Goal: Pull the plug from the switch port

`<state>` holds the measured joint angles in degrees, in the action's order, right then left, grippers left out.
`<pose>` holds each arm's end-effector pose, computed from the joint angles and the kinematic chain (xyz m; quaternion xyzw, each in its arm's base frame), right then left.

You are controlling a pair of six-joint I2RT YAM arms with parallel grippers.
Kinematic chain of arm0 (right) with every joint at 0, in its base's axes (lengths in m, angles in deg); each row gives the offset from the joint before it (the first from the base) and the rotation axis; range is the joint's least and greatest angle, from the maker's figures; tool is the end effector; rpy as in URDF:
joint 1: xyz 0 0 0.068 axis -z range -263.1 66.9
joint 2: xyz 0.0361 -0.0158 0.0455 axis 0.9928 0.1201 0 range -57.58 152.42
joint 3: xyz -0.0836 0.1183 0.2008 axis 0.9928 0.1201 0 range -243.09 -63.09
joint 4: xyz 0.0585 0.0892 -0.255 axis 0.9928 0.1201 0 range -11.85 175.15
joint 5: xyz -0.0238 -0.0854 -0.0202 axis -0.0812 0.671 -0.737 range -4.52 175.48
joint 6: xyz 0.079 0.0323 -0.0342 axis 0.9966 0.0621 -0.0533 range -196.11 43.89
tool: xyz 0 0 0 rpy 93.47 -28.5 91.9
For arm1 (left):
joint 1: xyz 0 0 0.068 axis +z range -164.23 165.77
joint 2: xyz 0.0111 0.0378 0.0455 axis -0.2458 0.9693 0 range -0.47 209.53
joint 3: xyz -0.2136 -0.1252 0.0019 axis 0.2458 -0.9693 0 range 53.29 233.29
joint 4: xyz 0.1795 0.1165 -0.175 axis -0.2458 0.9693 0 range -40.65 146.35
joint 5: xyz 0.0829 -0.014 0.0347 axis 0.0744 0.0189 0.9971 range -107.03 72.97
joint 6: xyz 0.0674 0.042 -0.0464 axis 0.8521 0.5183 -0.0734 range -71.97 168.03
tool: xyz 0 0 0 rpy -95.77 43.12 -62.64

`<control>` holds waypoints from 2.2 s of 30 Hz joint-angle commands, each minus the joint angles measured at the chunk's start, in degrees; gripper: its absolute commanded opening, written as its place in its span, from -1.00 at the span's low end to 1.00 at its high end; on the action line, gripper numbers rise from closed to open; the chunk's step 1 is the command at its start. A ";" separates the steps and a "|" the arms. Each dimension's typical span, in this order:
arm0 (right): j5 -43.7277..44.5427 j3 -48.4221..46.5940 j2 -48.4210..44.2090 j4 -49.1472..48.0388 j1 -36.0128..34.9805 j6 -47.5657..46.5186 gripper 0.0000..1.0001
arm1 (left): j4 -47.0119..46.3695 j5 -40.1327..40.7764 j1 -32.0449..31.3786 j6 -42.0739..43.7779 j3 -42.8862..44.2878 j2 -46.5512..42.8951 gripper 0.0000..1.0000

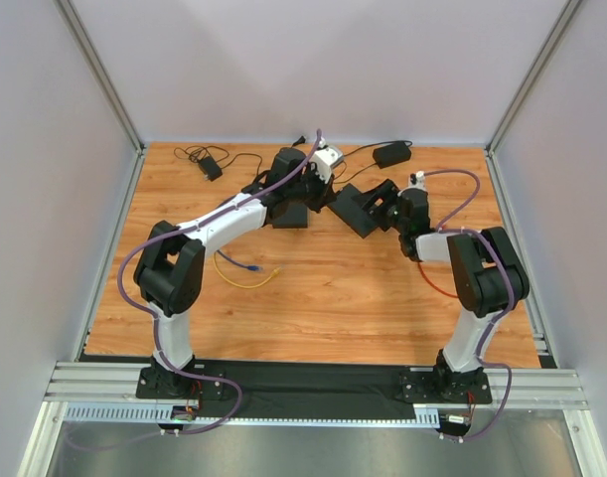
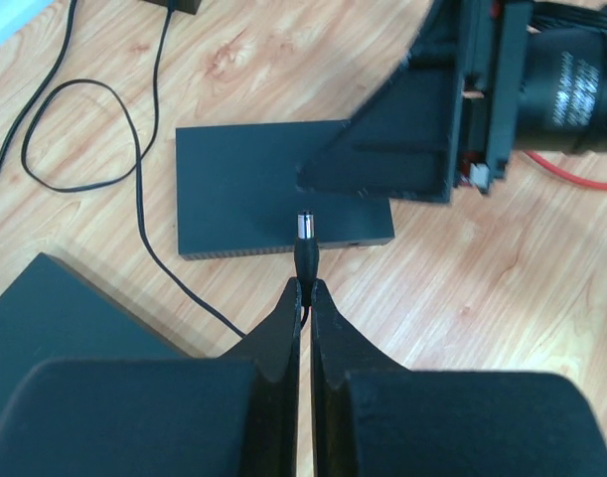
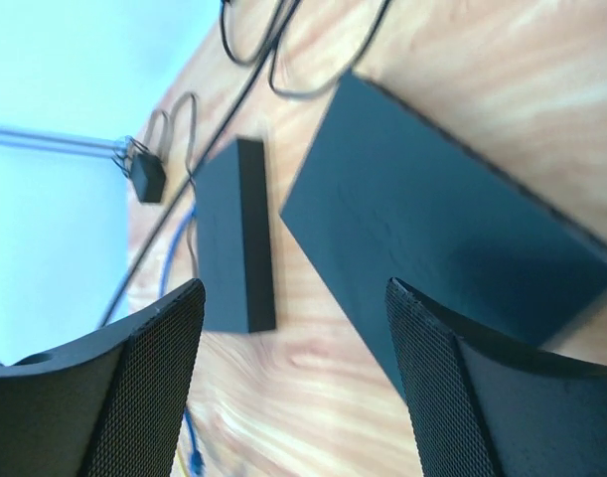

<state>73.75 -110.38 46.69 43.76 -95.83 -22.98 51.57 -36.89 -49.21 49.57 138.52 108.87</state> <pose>0.4002 0.1077 0.0984 0.2325 0.7962 0.3715 0.4171 0.3914 -0.3083 0.2189 0.3486 0.7662 -0.2898 0.4555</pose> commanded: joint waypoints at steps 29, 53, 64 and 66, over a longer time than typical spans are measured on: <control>-9.54 -22.06 19.74 -8.94 -2.74 24.05 -0.12 | -2.57 -8.62 -1.93 4.70 -0.68 -1.76 -1.00; 37.10 -27.78 0.94 29.73 3.06 -2.39 -1.00 | -19.52 16.86 2.46 2.68 -18.68 -10.54 0.99; 54.97 -23.19 -3.81 34.13 11.94 -13.48 -0.99 | -20.68 19.68 2.55 -1.19 -17.64 -6.68 0.99; 56.80 -25.91 -1.89 41.49 12.20 -13.31 -0.99 | -20.41 19.68 2.46 -1.28 -17.82 -6.68 0.99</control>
<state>121.07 -134.01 43.63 77.88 -83.94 -32.77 33.34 -17.92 -46.50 50.11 119.15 101.79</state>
